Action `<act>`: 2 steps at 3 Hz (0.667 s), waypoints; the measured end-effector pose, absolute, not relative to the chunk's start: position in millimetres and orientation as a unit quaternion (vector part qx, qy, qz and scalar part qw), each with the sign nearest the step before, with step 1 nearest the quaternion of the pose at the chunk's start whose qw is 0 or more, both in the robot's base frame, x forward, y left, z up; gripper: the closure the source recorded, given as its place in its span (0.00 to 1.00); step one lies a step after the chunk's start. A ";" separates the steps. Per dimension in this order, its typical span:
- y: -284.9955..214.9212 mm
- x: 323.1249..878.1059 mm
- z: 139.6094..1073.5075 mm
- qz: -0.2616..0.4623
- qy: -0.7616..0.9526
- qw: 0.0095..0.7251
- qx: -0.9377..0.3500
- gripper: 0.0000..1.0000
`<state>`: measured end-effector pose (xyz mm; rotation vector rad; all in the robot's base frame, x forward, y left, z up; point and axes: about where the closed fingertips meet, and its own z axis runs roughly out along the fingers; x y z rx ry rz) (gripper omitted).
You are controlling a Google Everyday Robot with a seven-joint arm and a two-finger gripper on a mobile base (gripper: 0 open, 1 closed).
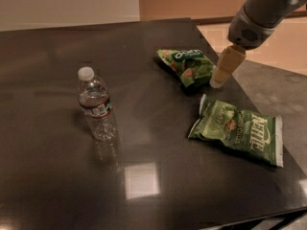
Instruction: Move green rice chip bag near water bottle
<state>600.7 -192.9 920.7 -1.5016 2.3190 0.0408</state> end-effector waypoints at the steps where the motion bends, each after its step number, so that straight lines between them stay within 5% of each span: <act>1: -187.2 620.6 902.5 0.024 0.821 0.196 -0.535 0.00; 2: -184.0 637.6 885.4 0.028 0.815 0.202 -0.543 0.00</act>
Offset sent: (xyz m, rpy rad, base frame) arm 0.0555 0.0099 -0.0510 0.0442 -0.0262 0.0491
